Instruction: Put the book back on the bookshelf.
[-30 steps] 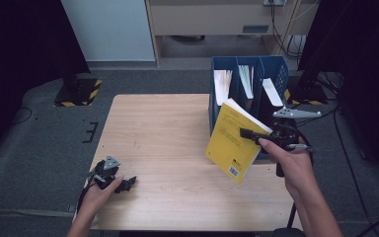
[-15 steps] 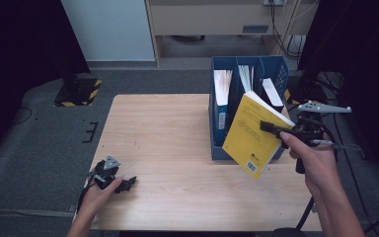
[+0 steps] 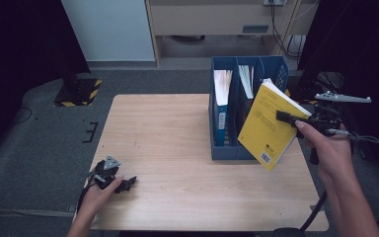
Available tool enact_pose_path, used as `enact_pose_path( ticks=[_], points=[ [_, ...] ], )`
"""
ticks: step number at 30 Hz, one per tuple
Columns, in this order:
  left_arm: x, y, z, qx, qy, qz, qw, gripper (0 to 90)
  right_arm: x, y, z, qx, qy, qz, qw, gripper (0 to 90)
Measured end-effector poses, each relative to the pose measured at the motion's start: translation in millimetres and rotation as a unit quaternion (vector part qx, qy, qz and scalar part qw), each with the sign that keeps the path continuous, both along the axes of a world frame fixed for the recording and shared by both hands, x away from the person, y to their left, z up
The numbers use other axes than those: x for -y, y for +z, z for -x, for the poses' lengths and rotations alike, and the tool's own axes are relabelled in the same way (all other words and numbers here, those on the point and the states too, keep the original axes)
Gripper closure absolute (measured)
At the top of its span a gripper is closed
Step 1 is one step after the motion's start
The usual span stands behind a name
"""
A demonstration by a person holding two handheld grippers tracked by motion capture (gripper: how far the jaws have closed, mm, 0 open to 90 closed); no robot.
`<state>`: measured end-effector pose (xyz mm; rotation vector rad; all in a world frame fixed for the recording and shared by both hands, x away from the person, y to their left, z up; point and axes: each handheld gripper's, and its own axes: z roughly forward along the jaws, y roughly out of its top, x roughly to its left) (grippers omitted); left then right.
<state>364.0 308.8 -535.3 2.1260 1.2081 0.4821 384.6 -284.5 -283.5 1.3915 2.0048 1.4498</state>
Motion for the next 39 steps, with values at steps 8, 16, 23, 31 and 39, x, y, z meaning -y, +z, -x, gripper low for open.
enact_pose_path(
  ticks=[8,16,23,31,39],
  points=[
    [0.2,0.0,0.0,0.000,-0.001,-0.001,1.0000,0.0,5.9,-2.6,-11.7,-0.012,-0.026,0.023,0.9993,74.9],
    [0.2,0.0,0.1,0.001,-0.001,0.000,1.0000,0.0,5.2,-2.6,-30.1,-0.019,-0.046,0.043,0.9979,74.9],
    [0.4,-0.1,0.0,0.000,-0.001,0.000,1.0000,0.0,4.1,-1.9,-39.0,-0.020,-0.057,0.056,0.9966,74.9],
    [0.4,-0.1,0.1,0.001,-0.001,0.000,1.0000,0.0,2.8,1.4,-46.0,-0.017,-0.063,0.055,0.9963,74.9],
    [1.0,-0.5,0.2,0.002,0.002,0.004,1.0000,0.0,-1.0,0.3,-56.8,-0.018,-0.076,0.053,0.9955,74.9]
  ],
)
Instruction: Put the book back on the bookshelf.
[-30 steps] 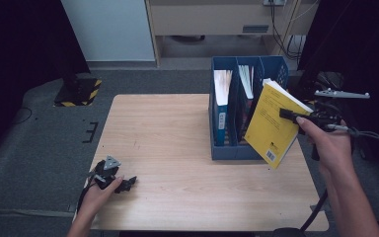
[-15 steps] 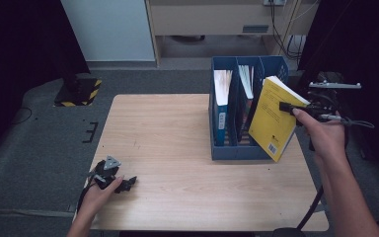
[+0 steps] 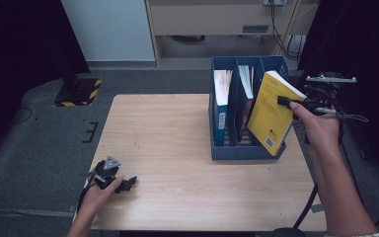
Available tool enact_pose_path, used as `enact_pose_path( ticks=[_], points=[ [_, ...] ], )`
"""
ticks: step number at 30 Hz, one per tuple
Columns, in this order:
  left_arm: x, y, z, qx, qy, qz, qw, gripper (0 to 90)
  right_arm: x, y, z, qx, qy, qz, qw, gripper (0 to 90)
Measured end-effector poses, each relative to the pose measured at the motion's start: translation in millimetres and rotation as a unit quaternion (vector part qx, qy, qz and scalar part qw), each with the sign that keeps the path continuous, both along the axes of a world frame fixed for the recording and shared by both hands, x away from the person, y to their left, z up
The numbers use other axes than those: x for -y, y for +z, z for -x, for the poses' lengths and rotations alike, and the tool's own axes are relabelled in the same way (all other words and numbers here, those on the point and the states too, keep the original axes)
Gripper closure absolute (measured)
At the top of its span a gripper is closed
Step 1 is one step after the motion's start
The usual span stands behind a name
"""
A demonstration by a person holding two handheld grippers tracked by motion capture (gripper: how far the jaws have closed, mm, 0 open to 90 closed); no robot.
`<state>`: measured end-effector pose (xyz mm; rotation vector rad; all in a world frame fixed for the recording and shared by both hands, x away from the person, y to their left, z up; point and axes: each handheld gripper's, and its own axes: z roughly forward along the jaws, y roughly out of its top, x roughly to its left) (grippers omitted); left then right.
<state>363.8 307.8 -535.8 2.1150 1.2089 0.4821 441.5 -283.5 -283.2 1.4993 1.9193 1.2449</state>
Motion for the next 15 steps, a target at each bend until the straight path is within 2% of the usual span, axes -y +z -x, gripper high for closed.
enact_pose_path(
  ticks=[15],
  points=[
    [-0.3,0.1,-0.2,0.001,-0.002,-0.001,1.0000,0.0,-19.7,-4.1,-21.3,-0.007,-0.012,0.000,0.9999,74.8]
  ],
)
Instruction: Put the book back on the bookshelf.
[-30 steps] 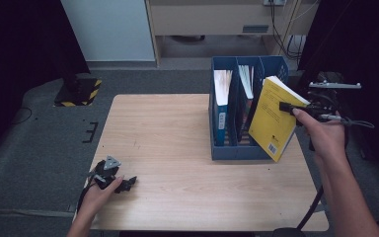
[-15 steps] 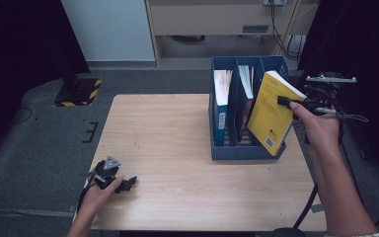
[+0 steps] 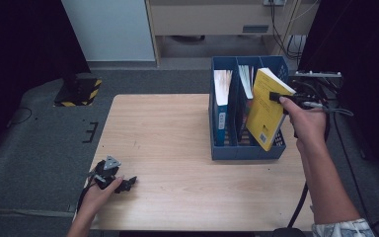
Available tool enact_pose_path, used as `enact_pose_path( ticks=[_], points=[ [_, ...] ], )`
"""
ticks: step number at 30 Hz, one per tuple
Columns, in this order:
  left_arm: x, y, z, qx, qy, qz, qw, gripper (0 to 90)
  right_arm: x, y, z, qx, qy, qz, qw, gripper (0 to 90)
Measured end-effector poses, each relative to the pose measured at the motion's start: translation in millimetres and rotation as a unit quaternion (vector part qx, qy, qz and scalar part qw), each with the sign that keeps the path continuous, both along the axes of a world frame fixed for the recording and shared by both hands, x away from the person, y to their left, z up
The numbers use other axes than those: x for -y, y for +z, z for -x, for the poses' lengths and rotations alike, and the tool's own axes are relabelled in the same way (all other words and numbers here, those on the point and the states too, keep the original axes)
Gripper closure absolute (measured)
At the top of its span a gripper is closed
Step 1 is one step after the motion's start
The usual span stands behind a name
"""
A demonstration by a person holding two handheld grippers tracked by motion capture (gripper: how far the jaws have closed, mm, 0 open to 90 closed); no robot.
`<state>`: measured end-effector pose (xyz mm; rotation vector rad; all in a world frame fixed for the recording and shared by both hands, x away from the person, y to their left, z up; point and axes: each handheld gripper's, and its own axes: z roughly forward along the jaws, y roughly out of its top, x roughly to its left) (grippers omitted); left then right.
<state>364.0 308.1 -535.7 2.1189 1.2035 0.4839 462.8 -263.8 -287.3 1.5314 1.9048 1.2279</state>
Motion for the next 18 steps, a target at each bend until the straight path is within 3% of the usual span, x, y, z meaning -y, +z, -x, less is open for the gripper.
enact_pose_path(
  ticks=[18],
  points=[
    [0.1,0.1,-0.2,-0.001,-0.002,0.000,1.0000,0.0,-26.2,-3.1,-22.9,-0.001,-0.025,0.008,0.9996,74.8]
  ],
)
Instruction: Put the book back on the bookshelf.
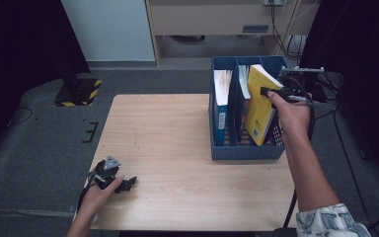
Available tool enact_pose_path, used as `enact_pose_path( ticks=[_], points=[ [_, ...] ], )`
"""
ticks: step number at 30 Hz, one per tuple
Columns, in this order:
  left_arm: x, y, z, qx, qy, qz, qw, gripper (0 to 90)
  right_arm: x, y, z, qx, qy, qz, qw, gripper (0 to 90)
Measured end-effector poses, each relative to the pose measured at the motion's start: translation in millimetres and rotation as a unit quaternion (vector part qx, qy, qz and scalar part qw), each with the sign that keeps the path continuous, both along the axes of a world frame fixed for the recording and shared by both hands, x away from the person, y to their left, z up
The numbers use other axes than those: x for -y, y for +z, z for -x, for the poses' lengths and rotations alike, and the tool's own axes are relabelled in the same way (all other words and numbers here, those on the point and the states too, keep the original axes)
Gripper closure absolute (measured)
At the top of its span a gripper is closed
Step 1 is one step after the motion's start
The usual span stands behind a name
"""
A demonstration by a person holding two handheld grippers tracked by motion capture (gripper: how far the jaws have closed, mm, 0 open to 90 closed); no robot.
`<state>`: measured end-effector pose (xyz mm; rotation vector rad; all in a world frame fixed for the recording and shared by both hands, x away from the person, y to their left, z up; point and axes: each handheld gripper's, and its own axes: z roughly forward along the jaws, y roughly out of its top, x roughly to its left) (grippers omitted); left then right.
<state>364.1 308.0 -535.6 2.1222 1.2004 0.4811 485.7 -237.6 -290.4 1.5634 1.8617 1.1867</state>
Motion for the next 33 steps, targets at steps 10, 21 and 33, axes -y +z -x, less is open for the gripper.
enact_pose_path(
  ticks=[10,21,33],
  points=[
    [0.2,0.1,0.0,0.000,-0.001,0.000,1.0000,0.0,-5.3,-2.8,-14.9,0.005,-0.019,-0.005,0.9998,74.7],
    [0.6,0.2,-0.3,-0.001,-0.001,-0.001,1.0000,0.0,-17.6,-12.4,-23.9,0.006,-0.029,-0.014,0.9995,74.7],
    [0.7,0.2,-0.2,-0.001,-0.001,-0.001,1.0000,0.0,-19.1,-24.6,-31.5,0.009,-0.039,-0.018,0.9991,74.6]
  ],
)
